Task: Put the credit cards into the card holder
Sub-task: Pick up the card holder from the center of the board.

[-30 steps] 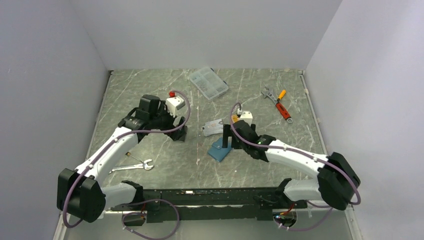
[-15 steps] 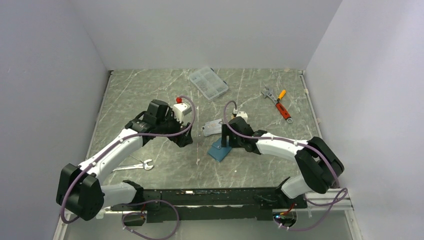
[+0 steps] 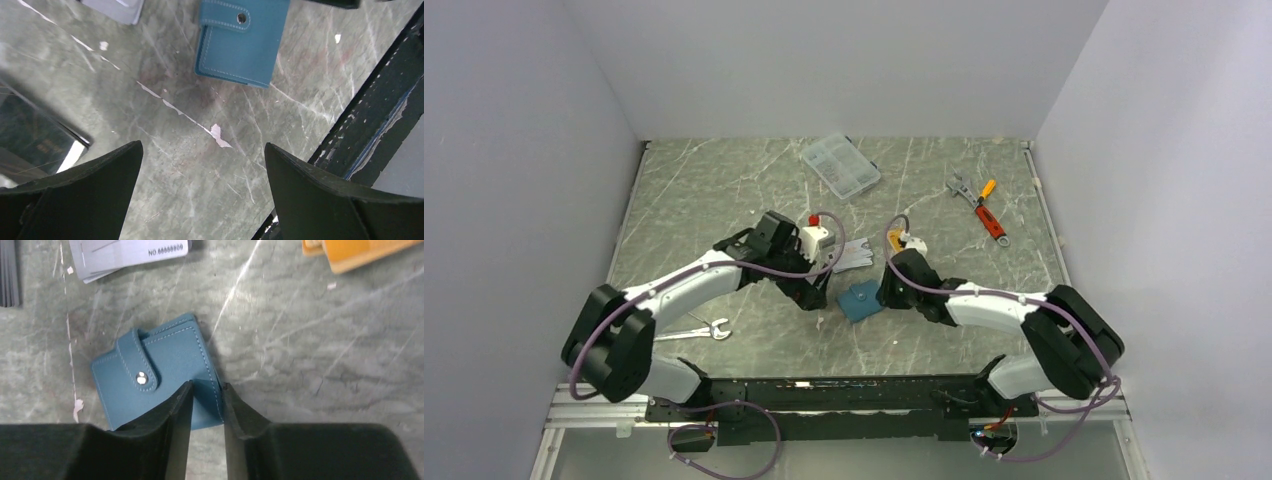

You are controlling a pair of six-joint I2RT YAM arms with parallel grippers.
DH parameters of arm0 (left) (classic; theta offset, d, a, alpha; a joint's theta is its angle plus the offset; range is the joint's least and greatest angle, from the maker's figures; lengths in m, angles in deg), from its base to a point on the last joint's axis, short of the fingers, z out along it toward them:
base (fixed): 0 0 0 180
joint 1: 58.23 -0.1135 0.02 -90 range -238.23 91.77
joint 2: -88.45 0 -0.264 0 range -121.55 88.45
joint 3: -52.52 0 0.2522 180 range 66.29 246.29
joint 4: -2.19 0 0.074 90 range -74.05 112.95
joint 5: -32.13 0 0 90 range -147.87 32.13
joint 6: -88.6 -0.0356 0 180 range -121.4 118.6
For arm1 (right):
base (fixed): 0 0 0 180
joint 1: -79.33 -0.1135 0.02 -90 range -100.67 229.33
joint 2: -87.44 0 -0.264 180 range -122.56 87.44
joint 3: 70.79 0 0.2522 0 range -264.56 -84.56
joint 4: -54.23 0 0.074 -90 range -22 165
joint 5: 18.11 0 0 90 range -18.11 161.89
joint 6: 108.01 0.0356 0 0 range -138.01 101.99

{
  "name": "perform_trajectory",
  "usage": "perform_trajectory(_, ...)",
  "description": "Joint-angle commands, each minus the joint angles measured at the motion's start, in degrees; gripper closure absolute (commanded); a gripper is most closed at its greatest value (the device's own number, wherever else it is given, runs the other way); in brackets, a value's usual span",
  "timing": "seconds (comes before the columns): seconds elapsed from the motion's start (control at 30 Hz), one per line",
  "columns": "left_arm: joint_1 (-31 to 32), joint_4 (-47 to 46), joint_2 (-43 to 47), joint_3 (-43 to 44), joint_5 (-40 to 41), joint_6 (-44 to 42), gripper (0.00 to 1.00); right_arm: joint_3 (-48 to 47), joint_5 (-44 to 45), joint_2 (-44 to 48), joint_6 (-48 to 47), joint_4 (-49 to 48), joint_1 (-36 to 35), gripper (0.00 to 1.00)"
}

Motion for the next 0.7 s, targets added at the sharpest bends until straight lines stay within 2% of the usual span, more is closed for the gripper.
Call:
perform_trajectory(0.0, 1.12, -1.64, -4.81, 2.78, -1.62, 1.21, 0.01, 5.74, -0.99, 3.35, 7.16, 1.59, -1.56, 0.76)
perform_trajectory(0.2, 2.22, -3.02, -8.59, 3.56, -4.69, 3.98, 0.10, 8.68, -0.77, 9.66, 14.67, 4.31, -5.69, 0.96)
perform_trajectory(0.27, 2.72, -3.86, -8.83, 3.18, -5.10, 4.76, 0.09, 8.11, -0.07, 11.11, 16.15, 5.99, -8.45, 0.98)
perform_trajectory(0.37, 2.88, -4.45, -9.68, 3.02, -6.03, 5.41, 0.08, 5.08, 0.29, 11.54, 15.12, 9.67, -11.68, 0.96)
perform_trajectory(0.43, 2.96, -4.30, -10.14, 3.24, -5.87, 4.89, 0.08, 1.69, 1.23, 10.85, 11.67, 14.22, -12.48, 0.86)
perform_trajectory(0.5, 2.94, -3.81, -10.03, 3.34, -5.54, 3.70, 0.09, -2.00, 4.70, 10.34, 9.96, 20.74, -12.58, 0.62)
perform_trajectory(0.53, 2.94, -3.85, -9.45, 2.99, -5.53, 2.92, 0.10, -3.34, 5.75, 10.50, 8.33, 21.81, -12.58, 0.54)
perform_trajectory(0.67, 2.99, -5.39, -6.02, -0.28, -4.60, -1.77, 0.12, -6.94, 8.42, 9.59, 3.18, 20.67, -11.63, 0.42)
